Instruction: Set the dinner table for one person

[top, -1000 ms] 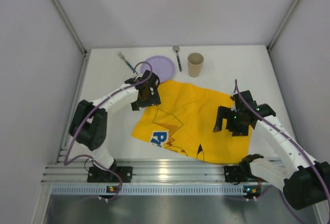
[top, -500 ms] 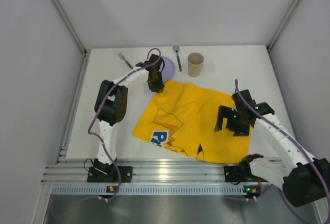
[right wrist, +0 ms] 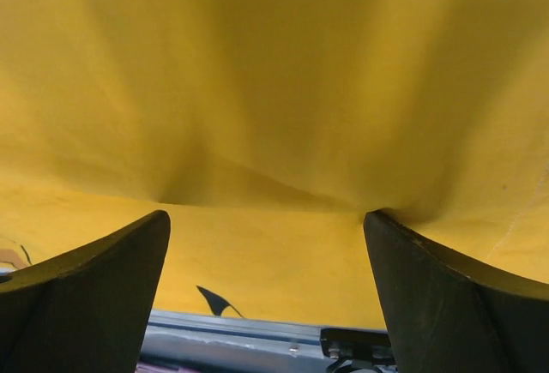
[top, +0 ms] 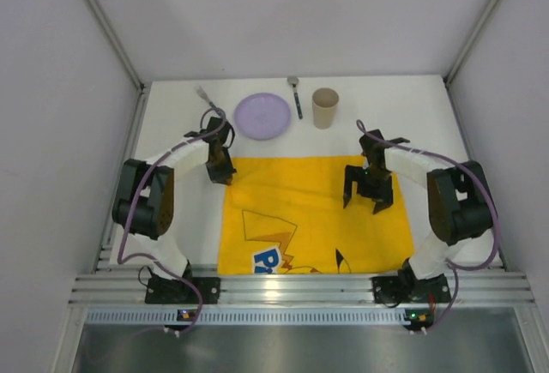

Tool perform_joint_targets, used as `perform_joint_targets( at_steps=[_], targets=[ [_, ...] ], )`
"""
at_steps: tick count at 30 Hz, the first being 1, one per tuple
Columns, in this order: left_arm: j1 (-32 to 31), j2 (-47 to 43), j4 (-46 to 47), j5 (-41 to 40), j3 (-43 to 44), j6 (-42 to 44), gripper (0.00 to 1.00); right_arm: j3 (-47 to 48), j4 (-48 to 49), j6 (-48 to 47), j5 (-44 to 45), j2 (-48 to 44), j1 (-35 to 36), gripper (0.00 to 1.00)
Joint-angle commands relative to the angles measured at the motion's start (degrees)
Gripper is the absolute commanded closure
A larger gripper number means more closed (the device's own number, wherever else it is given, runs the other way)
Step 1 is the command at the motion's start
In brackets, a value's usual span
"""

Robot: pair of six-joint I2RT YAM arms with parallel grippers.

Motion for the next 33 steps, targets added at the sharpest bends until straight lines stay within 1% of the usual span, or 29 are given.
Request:
perform_joint_targets(
  at_steps=[1, 3, 7, 10, 12, 13, 14, 15, 17, 19, 21, 23, 24, 25, 27, 28, 29, 31, 32, 33],
  targets=[
    [5.6, -8.2, -0.8, -4.5, -6.4, 0.4, 1.00, 4.5, 5.8, -3.0, -1.6, 4.8, -0.4, 0.04],
    [7.2, -11.3, -1.8, -5.5, -8.8, 1.6, 1.00, 6.9, 5.8, -3.4, -2.3, 7.4, -0.3, 0.04],
    [11.2, -12.7, -1.5, -5.8, -9.5, 3.3, 1.00, 9.0, 5.8, -4.2, -2.7, 9.9, 0.1, 0.05],
    [12.2, -9.8, -1.5, -5.4, -6.4, 4.7, 1.00, 9.0, 6.3, -4.1, -2.8, 11.4, 0.1, 0.05],
    [12.2, -7.6, -2.4, -5.1, -2.0, 5.4, 1.00, 9.4, 6.6, -4.1, -3.5, 13.0, 0.2, 0.05],
    [12.1, -5.2, -2.9, -4.7, -0.3, 5.4, 1.00, 9.7, 6.4, -4.2, -3.8, 13.4, 0.2, 0.05],
    [12.2, -4.2, -3.6, -4.1, 3.3, 5.4, 1.00, 10.4, 5.4, -4.1, -3.7, 13.8, 0.3, 0.06],
    [12.1, -3.3, -5.0, -1.9, 5.2, 5.3, 1.00, 10.5, 4.9, -4.1, -3.6, 14.0, 0.5, 0.07],
    [11.7, -3.3, -5.6, 0.6, 9.1, 5.0, 1.00, 9.2, 4.0, -3.3, -3.2, 12.9, 0.8, 0.07],
    [10.2, -4.3, -5.1, 3.7, 10.5, 4.5, 1.00, 7.3, 4.0, -1.9, -3.2, 9.7, 1.2, 0.06],
    [8.9, -5.4, -4.2, 4.7, 11.9, 4.2, 0.99, 5.0, 2.7, -0.4, -2.5, 6.1, 1.2, 0.05],
    [8.8, -4.5, -2.1, 6.2, 13.9, 3.8, 0.78, 4.8, 0.8, 0.0, -2.5, 3.3, 1.4, 0.05],
    [8.8, -3.5, -1.3, 6.4, 14.8, 3.6, 0.63, 5.5, -0.3, 0.1, -2.0, 0.5, 1.5, 0.05],
    [8.8, -2.4, -0.9, 6.8, 16.0, 3.3, 0.40, 7.9, -1.6, 0.0, -1.0, -0.7, 1.6, 0.05],
    [8.7, 2.5, -0.8, 8.5, 21.0, 2.4, 0.34, 11.5, -6.7, -0.1, 0.3, -3.7, 1.6, 0.04],
    [8.5, 4.0, -1.0, 8.6, 23.1, 2.1, 0.34, 15.6, -8.5, -0.2, 1.2, -4.3, 1.7, 0.04],
    [8.2, 6.1, -1.3, 8.5, 27.0, 1.7, 0.33, 17.6, -11.9, -0.3, 1.7, -5.0, 1.7, 0.04],
    [7.4, 11.4, -2.0, 7.7, 31.0, 1.3, 0.33, 22.8, -15.9, -0.1, 2.6, -7.0, 1.7, 0.04],
    [7.3, 13.1, -2.4, 7.3, 34.6, 1.0, 0.33, 24.3, -16.9, 0.1, 2.9, -7.6, 1.7, 0.03],
    [7.0, 16.6, -2.9, 7.1, 36.5, 1.0, 0.33, 25.7, -18.0, 0.1, 3.2, -8.8, 1.6, 0.03]
  ],
)
